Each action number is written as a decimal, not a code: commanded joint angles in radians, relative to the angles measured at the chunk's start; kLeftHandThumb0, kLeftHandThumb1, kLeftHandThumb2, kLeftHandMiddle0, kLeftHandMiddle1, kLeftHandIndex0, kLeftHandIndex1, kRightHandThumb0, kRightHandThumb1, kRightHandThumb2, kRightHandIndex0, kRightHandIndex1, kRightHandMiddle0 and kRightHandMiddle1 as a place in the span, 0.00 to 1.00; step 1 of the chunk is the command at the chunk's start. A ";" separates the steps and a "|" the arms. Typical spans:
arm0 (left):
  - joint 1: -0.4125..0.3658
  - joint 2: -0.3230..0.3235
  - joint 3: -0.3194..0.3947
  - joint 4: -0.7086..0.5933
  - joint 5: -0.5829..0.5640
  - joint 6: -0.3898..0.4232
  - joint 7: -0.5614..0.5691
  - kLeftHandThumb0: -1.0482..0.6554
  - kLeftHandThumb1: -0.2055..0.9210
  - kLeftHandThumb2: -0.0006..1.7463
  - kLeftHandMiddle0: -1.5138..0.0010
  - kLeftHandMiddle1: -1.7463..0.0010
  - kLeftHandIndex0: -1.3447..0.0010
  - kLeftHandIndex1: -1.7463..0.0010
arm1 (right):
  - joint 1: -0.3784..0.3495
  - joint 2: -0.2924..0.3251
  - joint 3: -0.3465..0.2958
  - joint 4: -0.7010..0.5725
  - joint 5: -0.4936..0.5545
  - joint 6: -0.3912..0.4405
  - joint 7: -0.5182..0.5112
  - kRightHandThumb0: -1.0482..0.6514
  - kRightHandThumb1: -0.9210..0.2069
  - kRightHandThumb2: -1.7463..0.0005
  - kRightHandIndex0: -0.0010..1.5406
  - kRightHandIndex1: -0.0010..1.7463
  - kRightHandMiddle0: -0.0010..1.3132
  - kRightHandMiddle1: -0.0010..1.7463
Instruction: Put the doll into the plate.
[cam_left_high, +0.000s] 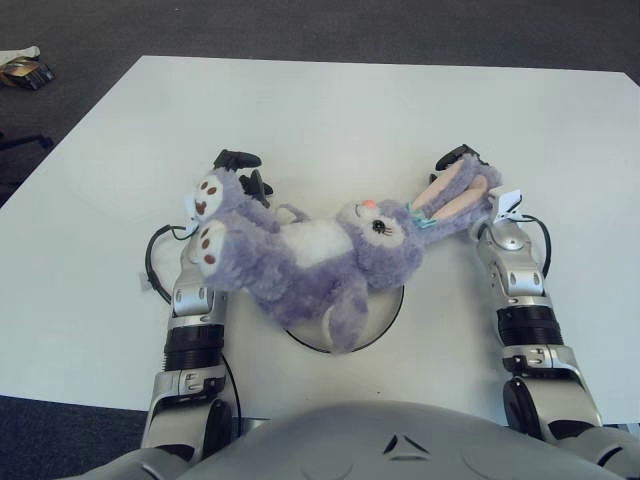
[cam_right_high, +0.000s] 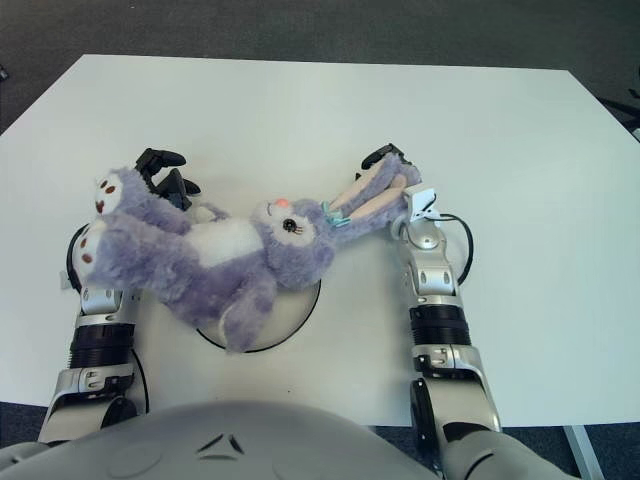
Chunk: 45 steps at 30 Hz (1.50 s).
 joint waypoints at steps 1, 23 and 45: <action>0.020 -0.001 -0.015 -0.002 0.025 -0.035 0.008 0.61 0.56 0.69 0.62 0.02 0.80 0.00 | 0.034 0.040 0.013 -0.003 -0.017 0.040 -0.037 0.61 0.48 0.30 0.40 0.94 0.26 1.00; 0.053 -0.015 -0.043 0.014 0.040 -0.140 -0.006 0.61 0.54 0.69 0.59 0.06 0.78 0.00 | 0.048 0.149 -0.006 -0.044 -0.018 0.052 -0.153 0.61 0.42 0.37 0.40 0.88 0.25 1.00; 0.062 -0.013 -0.059 0.004 0.024 -0.143 -0.039 0.61 0.52 0.71 0.58 0.05 0.77 0.00 | 0.072 0.215 -0.078 0.004 0.090 0.034 -0.149 0.61 0.58 0.22 0.42 0.97 0.33 1.00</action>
